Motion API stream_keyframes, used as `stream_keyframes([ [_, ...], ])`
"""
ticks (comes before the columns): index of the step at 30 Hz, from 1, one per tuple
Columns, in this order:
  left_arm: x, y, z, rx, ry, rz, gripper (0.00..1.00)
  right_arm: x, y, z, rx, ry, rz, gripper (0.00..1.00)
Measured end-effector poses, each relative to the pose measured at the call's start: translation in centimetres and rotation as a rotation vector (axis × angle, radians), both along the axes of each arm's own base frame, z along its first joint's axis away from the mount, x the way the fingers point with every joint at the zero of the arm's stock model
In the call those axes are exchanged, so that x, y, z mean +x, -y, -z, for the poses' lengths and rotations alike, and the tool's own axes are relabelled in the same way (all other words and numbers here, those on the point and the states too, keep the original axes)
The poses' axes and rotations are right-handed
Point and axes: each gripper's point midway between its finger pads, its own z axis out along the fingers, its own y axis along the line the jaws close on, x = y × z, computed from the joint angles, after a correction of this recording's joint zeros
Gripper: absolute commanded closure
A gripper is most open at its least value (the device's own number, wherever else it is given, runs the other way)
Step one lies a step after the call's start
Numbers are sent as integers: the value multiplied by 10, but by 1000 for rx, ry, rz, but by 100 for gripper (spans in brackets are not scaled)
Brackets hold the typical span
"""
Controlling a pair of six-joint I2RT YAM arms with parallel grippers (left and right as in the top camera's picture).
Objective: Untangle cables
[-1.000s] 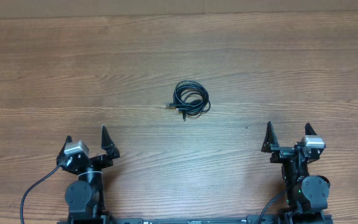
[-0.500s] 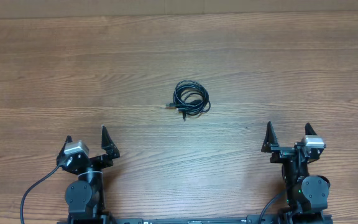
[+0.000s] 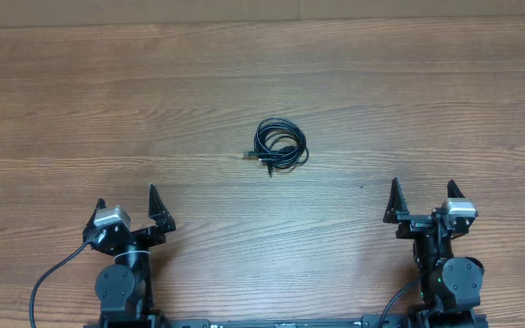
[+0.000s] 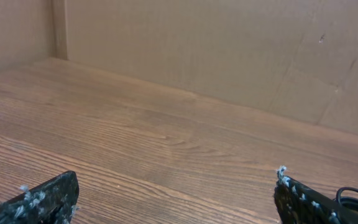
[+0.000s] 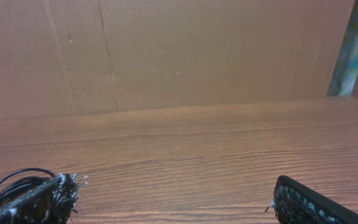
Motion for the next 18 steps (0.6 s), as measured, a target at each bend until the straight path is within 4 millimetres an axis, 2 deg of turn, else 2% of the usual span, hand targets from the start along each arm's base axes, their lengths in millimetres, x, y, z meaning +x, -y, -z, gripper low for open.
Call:
stream_keyframes([
  [11, 0, 0, 0, 0, 0, 0, 1, 0, -1, 0, 2, 2, -4, 0],
  [18, 0, 0, 0, 0, 0, 1, 0, -1, -26, -2, 42, 4, -148, 0],
])
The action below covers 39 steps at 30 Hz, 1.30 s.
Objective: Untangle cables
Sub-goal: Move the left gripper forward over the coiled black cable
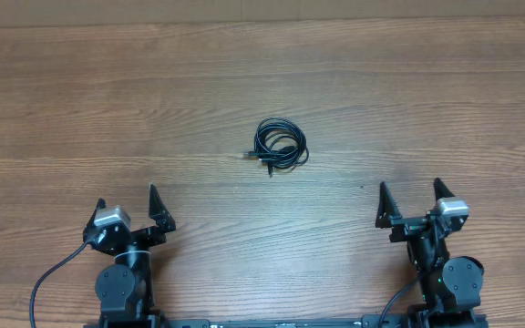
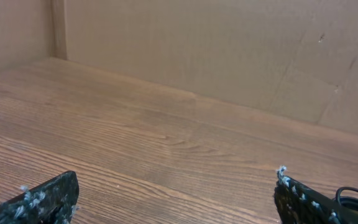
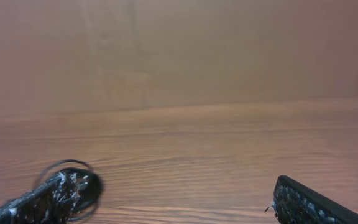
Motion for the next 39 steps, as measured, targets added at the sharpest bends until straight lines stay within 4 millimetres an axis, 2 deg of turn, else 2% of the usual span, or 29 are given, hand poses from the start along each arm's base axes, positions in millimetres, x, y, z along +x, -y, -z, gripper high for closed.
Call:
stream_keyframes([
  [6, 1, 14, 8, -8, -43, 79, 0, -6, -28, 3, 32, -21, -166, 0],
  [9, -2, 22, 22, -23, -156, 130, 0, -8, -33, 19, 58, -104, -194, 0],
  [12, -11, 25, 24, -33, -284, 141, 0, -11, -33, 16, 72, -166, -192, 0],
  [14, -13, 27, 2, -29, -299, 147, 0, -12, -30, -3, 75, -173, -176, 0],
  [18, -13, 26, -79, -21, -250, 146, 0, -12, -23, -72, 85, -121, -135, 0],
  [20, -12, 27, -119, -20, -224, 148, 0, -8, -22, -99, 103, -125, -123, 0],
  [21, -11, 27, -137, -19, -209, 153, 0, -5, -22, -109, 115, -136, -119, 0],
  [22, -10, 28, -143, -20, -205, 157, 0, -2, -22, -117, 124, -148, -117, 0],
  [23, -6, 31, -173, -21, -176, 176, 0, 2, -23, -124, 133, -168, -119, 0],
  [27, 9, 37, -231, -35, -171, 208, 0, 26, -37, -167, 161, -202, -186, 0],
  [31, 33, 36, -271, -54, -251, 199, 0, 41, -65, -206, 181, -207, -341, 0],
  [33, 48, 37, -281, -60, -309, 199, 0, 45, -76, -214, 186, -208, -414, 0],
  [36, 76, 45, -282, -55, -427, 224, 0, 51, -93, -208, 199, -240, -515, 1],
  [39, 107, 62, -273, -37, -521, 269, 0, 56, -93, -177, 232, -425, -486, 0],
])
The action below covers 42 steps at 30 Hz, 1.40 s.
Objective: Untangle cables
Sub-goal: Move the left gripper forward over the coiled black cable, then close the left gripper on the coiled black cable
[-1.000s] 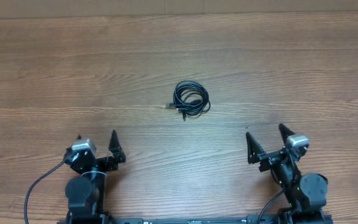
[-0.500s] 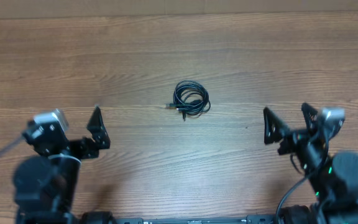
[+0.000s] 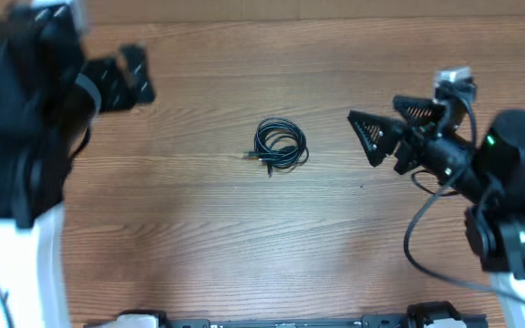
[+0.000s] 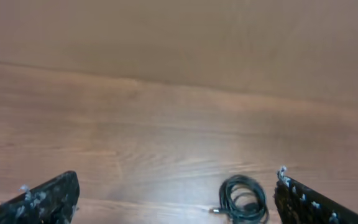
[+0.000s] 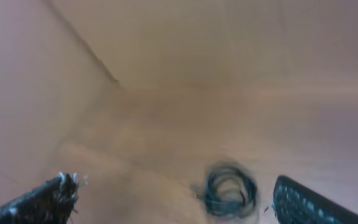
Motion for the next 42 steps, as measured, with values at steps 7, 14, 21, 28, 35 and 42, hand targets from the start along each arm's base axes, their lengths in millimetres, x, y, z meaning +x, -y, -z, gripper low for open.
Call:
stream_keyframes([
  [7, 55, 76, 61, 89, -178, 221, 0, 27, 23, 36, -235, -252, 219, 0],
  [14, 68, 138, 135, 124, -374, 372, 0, 42, 39, 2, -309, -187, 350, 0],
  [21, 76, 148, 264, 166, -747, 284, 0, 38, 54, 12, -354, -233, 420, 0],
  [28, 85, 165, 363, 165, -924, 349, 0, 34, 57, 17, -367, -256, 430, 0],
  [35, 96, 181, 376, 134, -885, 430, 14, 28, 59, 24, -384, -292, 428, 0],
  [42, 101, 189, 375, 109, -856, 469, 19, 26, 59, 27, -392, -306, 426, 0],
])
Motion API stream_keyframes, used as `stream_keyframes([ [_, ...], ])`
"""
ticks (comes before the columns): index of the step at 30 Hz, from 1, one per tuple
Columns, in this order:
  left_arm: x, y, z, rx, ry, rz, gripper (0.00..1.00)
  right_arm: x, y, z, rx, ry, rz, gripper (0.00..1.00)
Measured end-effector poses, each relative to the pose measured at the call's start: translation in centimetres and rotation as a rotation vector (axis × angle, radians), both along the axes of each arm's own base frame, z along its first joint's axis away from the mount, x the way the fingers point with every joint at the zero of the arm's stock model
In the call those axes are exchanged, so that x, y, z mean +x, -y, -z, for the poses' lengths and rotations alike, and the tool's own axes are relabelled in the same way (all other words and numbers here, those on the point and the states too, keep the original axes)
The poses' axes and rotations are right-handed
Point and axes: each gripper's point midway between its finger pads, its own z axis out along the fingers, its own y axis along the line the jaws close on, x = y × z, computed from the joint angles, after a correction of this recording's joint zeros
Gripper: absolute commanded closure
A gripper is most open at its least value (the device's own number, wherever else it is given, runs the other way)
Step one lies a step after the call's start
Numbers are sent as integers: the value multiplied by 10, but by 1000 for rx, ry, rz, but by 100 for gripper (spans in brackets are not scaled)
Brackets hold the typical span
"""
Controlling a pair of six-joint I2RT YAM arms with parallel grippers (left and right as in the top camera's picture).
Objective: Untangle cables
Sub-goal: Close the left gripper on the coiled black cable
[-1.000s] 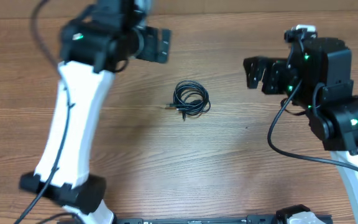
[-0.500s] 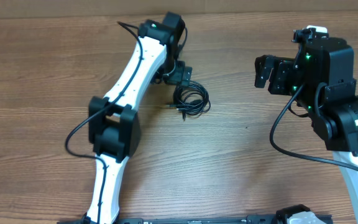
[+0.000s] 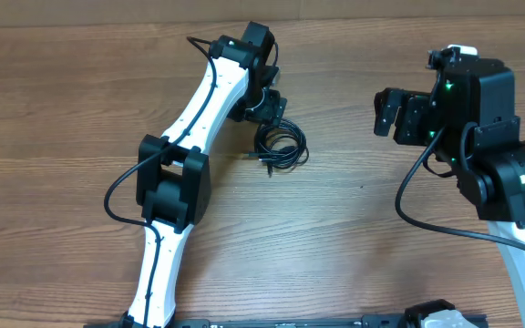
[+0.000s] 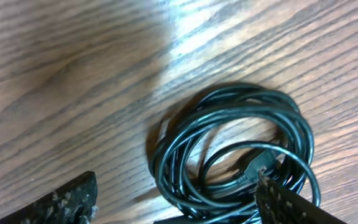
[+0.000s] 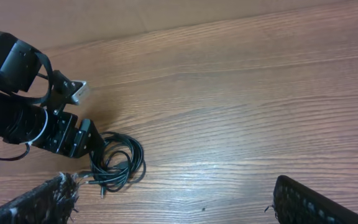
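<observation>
A black cable (image 3: 281, 147) lies wound in a small tangled coil on the wooden table (image 3: 80, 137), its plugs at the coil's left side. The left wrist view shows the coil (image 4: 235, 146) close up, loops overlapping. My left gripper (image 3: 266, 111) hangs open just over the coil's far edge, and its fingertips (image 4: 61, 200) stand wide on either side of the near loops. My right gripper (image 3: 399, 116) is open and raised, well to the right of the coil. From it I see the coil (image 5: 117, 165) and the left gripper (image 5: 64, 137) above it.
The left arm (image 3: 180, 155) reaches across the table's left middle from the near edge. A cardboard wall (image 5: 166, 15) stands behind the table's far edge. Bare wood (image 5: 260, 124) lies between the coil and my right gripper.
My left gripper was high at the far left, looking down on the coil from afar; now it is low, right over the coil. The right gripper stayed raised at the right, both open.
Both arms rested folded at the near edge, grippers open, the coil untouched at mid-table. The right arm then turned slightly. Later both were raised, left at far left, right beside the coil. Now the left gripper hangs over the coil, which has not moved.
</observation>
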Motion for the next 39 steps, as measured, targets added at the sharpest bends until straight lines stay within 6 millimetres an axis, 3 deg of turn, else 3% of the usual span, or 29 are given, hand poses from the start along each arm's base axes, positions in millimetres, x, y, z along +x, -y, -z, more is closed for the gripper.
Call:
stream_keyframes([
  [11, 5, 3, 13, -14, 23, 9, 19, -3, 1, 3, -4, -16, 0, 0],
  [15, 6, 4, 17, -15, 27, 16, 89, -3, 1, 3, -4, -16, 0, 0],
  [16, 7, 4, 17, -18, 30, 17, 96, -3, 1, 3, -4, -17, 1, 0],
  [22, 7, 4, 17, -15, 35, 23, 92, -4, 1, 4, -7, -24, 1, 0],
  [27, 4, 2, 24, -6, 20, 22, 64, -6, 2, 7, -10, -37, 1, 0],
  [36, 2, 1, 26, -3, 16, 22, 71, -6, 3, 7, -14, -36, 5, 0],
  [39, 3, 1, 26, -3, 16, 22, 69, -6, 3, 7, -14, -37, 5, 0],
])
